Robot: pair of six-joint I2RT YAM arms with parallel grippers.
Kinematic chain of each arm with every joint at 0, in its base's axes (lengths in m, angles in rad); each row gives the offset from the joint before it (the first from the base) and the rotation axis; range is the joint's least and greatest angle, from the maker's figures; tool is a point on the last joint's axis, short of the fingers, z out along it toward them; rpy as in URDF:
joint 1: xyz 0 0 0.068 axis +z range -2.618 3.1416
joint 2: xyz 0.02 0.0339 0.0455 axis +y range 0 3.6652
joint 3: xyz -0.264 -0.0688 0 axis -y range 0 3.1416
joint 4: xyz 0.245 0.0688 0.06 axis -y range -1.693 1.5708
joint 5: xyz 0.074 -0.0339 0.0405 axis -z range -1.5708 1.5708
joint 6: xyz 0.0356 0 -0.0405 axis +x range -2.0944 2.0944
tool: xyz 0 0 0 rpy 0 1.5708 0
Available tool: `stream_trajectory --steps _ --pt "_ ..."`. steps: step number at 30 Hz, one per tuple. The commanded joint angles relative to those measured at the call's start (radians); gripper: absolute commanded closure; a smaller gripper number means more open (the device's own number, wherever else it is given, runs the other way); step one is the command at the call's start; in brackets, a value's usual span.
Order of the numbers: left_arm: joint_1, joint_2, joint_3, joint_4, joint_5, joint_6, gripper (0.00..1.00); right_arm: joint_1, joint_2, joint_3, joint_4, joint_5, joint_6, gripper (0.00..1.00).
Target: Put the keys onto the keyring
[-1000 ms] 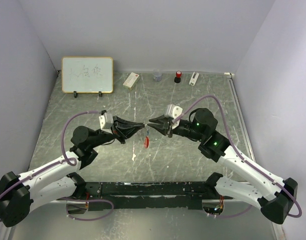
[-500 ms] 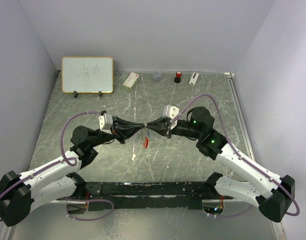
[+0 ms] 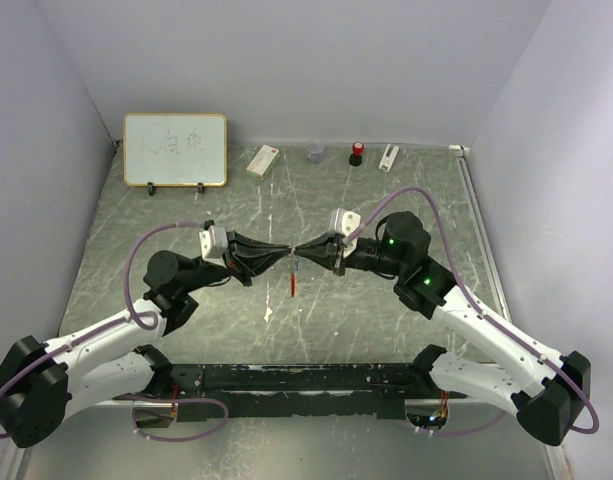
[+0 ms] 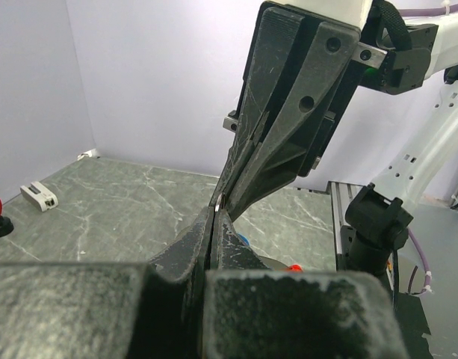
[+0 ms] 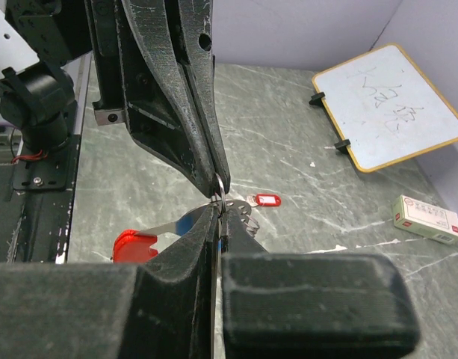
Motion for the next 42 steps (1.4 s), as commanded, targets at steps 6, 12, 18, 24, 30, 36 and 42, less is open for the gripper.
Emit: stream_trajectory --steps 6,12,18,24,30,36,42 --pt "0.005 0.022 0.047 -0.030 -0.004 -0.002 0.85 -0.009 0.002 0.034 -0.027 -0.013 -0.010 1.00" --pt "0.006 0.019 0.071 -0.106 0.003 0.026 0.71 -0.013 0.013 0.058 -0.073 -0.007 -0.026 1.00" --pt "0.005 0.023 0.102 -0.197 0.022 0.056 0.70 -0.017 0.026 0.093 -0.138 0.007 -0.048 1.00" --pt "0.005 0.031 0.135 -0.283 0.046 0.081 0.71 -0.020 0.041 0.133 -0.209 0.023 -0.068 1.00" --pt "0.005 0.041 0.168 -0.357 0.077 0.107 0.74 -0.020 0.061 0.163 -0.255 0.030 -0.078 1.00" --pt "0.006 0.042 0.206 -0.444 0.091 0.137 0.73 -0.021 0.084 0.196 -0.306 0.045 -0.080 1.00" --pt "0.005 0.062 0.259 -0.571 0.100 0.179 0.74 -0.021 0.106 0.232 -0.357 0.057 -0.080 1.00"
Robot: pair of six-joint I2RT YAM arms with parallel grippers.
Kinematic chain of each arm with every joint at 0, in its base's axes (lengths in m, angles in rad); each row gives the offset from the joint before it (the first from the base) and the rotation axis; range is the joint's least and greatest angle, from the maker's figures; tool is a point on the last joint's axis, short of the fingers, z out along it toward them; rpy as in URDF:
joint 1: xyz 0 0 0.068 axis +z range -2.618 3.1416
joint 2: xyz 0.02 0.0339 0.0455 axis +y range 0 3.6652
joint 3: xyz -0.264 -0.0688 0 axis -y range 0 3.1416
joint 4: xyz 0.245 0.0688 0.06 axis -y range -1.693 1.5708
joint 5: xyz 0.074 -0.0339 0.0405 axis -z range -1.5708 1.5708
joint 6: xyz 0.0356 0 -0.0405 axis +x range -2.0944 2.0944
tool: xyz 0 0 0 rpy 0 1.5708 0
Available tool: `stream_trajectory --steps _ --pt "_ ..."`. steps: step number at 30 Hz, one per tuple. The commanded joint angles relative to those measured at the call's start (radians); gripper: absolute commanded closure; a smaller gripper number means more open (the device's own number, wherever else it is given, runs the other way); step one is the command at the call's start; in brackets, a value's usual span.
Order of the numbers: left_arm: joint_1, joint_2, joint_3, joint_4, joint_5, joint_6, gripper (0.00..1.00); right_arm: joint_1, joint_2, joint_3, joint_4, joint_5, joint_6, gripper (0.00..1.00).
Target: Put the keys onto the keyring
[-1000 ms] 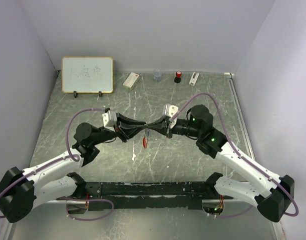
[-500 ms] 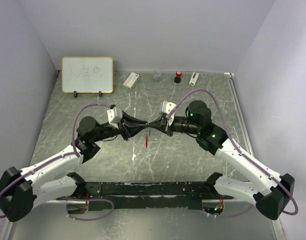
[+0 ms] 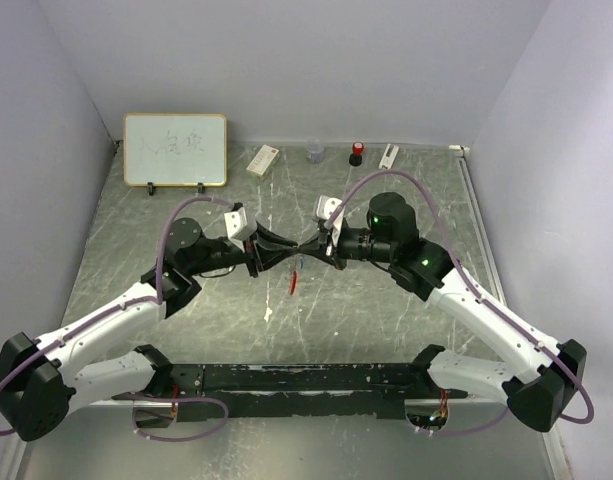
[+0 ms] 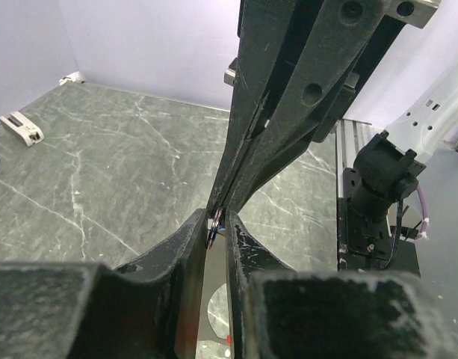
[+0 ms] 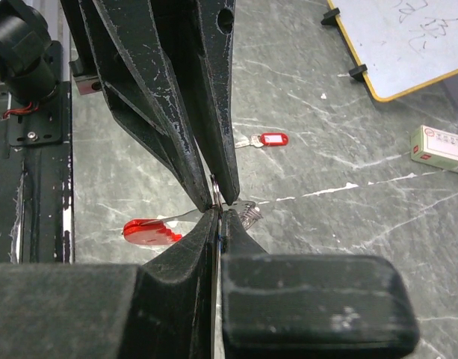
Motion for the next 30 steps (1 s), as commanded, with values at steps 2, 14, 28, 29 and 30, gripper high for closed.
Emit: stream_trajectory --steps 2,14,28,29,30 --pt "0.002 0.026 0.059 -0.111 0.049 0.043 0.75 -0.002 0.008 0.055 -0.021 0.007 -0.007 1.00" --pt "0.002 0.078 0.090 -0.154 0.082 0.055 0.91 -0.004 0.033 0.087 -0.073 0.033 -0.011 1.00" --pt "0.002 0.035 -0.034 0.128 -0.030 -0.055 0.93 -0.013 -0.004 0.033 0.018 0.089 0.034 0.84" --pt "0.002 0.035 -0.050 0.177 -0.041 -0.073 0.93 -0.012 -0.015 0.023 0.031 0.097 0.041 0.74" --pt "0.002 0.035 -0.064 0.216 -0.053 -0.086 0.93 -0.013 -0.029 0.014 0.043 0.107 0.047 0.65"
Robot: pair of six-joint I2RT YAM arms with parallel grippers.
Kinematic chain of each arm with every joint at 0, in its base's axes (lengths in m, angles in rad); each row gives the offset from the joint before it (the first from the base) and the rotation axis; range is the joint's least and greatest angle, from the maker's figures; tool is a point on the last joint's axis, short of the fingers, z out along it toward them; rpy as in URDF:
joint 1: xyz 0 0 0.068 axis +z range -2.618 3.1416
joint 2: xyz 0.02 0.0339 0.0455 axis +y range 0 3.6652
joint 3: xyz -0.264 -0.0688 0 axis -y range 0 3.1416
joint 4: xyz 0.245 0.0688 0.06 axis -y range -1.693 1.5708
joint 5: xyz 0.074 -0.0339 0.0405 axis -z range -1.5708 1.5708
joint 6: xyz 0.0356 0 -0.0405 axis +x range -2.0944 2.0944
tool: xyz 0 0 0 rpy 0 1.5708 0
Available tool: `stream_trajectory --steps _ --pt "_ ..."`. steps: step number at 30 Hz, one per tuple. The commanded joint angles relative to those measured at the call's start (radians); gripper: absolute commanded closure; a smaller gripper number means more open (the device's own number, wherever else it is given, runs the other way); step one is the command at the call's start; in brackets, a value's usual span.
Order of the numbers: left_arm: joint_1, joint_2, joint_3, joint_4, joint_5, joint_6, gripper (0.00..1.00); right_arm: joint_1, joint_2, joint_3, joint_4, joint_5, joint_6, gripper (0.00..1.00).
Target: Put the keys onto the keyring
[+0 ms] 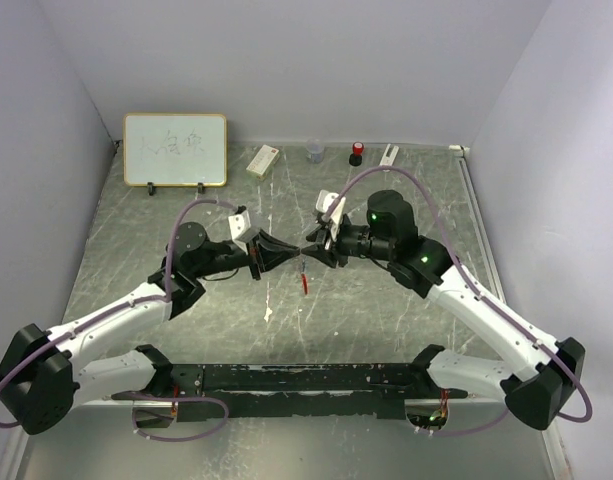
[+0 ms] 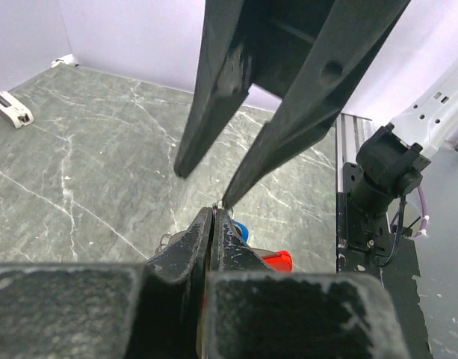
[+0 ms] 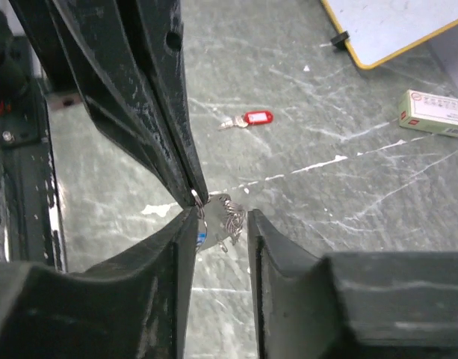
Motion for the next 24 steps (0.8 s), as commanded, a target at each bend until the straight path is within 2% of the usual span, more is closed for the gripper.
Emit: stream_trajectory --steps 1,11,24 --pt "0.000 -0.016 -0.068 0.247 -0.076 -0.092 0.93 -0.007 -0.077 -0.033 0.130 0.054 0.037 0.60" --pt "0.002 0.021 -0.141 0.552 -0.120 -0.193 0.93 -0.009 -0.224 -0.141 0.212 0.153 0.074 0.58" --pt "0.011 0.171 -0.186 0.978 -0.074 -0.358 0.93 -0.008 -0.253 -0.212 0.351 0.104 0.113 0.58"
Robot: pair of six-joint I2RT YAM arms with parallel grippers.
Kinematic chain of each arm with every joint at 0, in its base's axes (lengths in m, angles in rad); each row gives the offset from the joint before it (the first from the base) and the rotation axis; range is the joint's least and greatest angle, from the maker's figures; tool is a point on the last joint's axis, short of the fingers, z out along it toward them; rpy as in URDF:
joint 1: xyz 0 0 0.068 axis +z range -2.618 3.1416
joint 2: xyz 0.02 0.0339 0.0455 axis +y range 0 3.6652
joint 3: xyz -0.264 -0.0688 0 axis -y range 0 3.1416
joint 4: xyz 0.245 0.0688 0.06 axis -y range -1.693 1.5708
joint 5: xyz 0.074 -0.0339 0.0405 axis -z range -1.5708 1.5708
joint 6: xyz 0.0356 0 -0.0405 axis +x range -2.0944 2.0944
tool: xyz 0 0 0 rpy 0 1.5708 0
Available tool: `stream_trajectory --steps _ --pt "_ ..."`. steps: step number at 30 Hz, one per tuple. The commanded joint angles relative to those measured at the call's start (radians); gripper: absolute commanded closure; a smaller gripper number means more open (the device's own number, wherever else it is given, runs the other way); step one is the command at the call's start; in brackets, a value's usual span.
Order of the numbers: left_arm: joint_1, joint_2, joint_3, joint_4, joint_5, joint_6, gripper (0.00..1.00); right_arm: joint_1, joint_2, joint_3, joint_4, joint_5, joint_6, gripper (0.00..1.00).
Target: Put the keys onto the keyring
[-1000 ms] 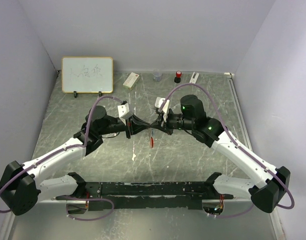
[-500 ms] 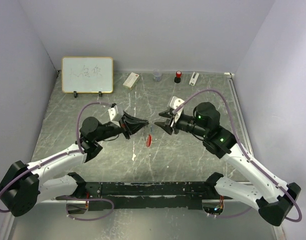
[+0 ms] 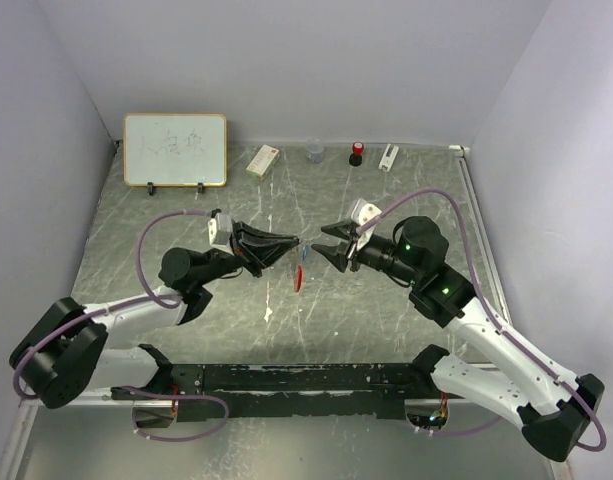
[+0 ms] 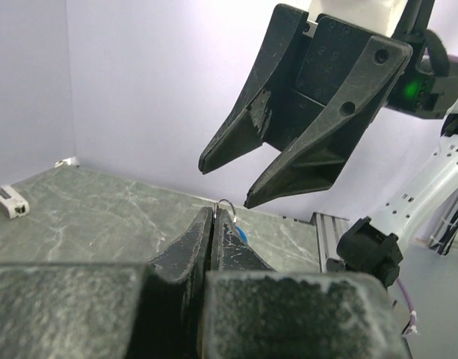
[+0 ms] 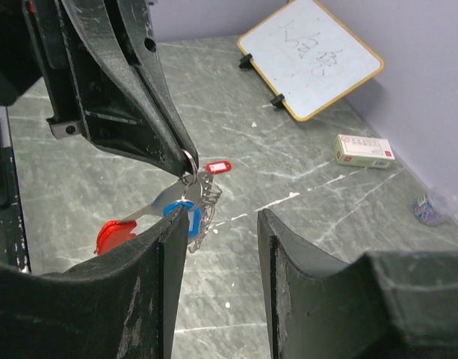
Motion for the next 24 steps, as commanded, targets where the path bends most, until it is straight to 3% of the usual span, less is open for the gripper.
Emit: stream_trajectory --steps 1,12,19,21,24 --pt "0.009 0.052 -0.001 0.262 0.023 -0.085 0.93 -0.003 0.000 0.002 0.081 -0.031 0.020 0.58" --pt "0.010 0.139 0.009 0.403 0.012 -0.153 0.93 -0.002 0.029 0.006 0.130 -0.072 0.035 0.66" --pt "0.012 0.183 0.015 0.480 0.006 -0.188 0.93 -0.002 0.058 0.010 0.134 -0.088 0.040 0.82" --pt "0.012 0.180 0.015 0.476 0.004 -0.185 0.93 -0.003 0.058 0.008 0.133 -0.083 0.045 0.81" --pt "0.015 0.170 0.011 0.480 -0.004 -0.184 0.93 -0.002 0.052 -0.001 0.129 -0.064 0.054 0.71"
